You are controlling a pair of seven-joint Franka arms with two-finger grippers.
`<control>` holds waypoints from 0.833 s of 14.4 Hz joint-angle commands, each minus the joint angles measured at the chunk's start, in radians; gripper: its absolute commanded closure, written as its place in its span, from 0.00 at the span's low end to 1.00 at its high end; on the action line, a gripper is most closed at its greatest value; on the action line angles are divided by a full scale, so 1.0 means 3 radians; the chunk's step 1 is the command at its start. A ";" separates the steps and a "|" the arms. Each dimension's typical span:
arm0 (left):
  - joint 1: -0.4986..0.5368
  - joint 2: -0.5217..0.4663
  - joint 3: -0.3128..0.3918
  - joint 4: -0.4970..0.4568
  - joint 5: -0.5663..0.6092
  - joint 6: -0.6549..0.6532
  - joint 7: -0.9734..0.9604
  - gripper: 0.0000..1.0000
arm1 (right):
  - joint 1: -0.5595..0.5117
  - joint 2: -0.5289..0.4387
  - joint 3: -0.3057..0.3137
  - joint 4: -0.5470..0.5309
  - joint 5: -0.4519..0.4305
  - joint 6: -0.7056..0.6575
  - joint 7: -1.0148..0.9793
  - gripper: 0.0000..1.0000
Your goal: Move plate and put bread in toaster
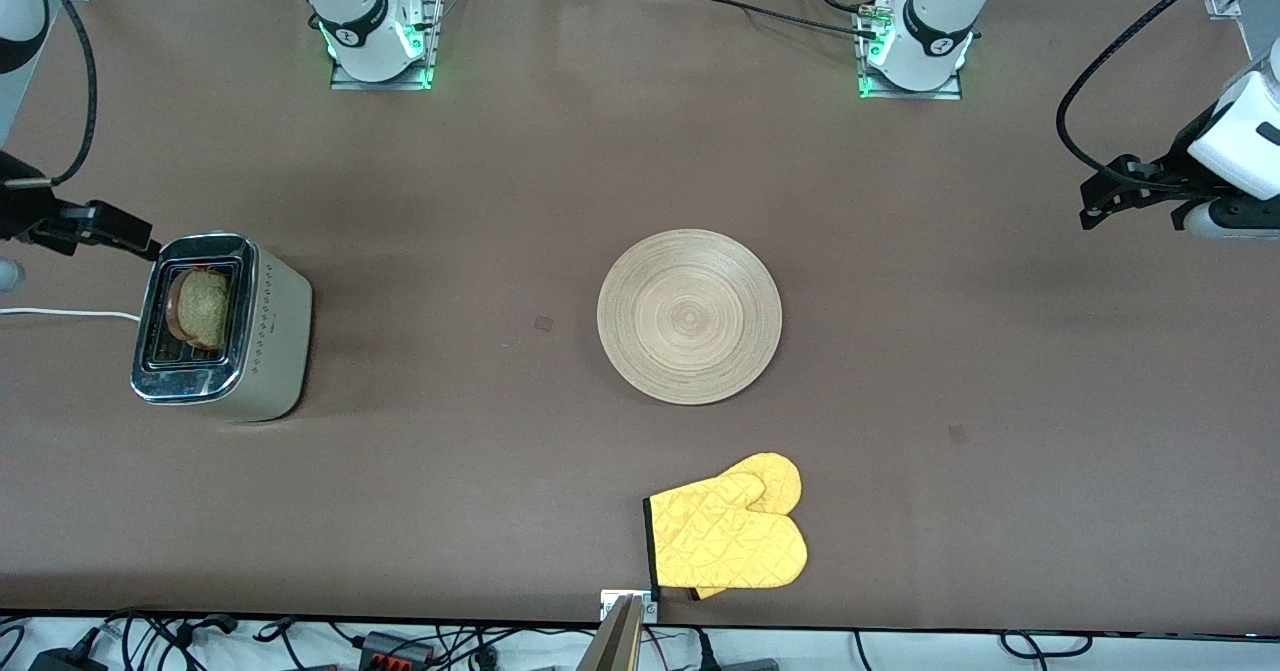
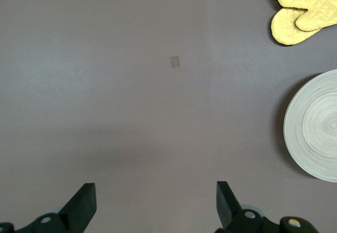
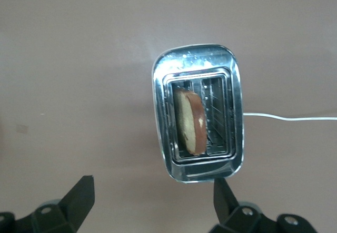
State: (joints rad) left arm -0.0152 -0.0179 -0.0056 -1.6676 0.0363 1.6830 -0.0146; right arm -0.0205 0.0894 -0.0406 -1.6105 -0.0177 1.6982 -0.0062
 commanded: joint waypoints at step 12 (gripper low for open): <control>-0.0011 0.0039 0.0003 0.0098 -0.0044 -0.0067 -0.0023 0.00 | -0.0034 -0.0477 0.0054 -0.0481 -0.0038 0.0189 -0.0127 0.00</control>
State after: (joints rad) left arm -0.0151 -0.0179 -0.0056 -1.6675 0.0363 1.6830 -0.0148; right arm -0.0204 -0.0551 -0.0349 -1.7749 -0.0274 1.7769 -0.0170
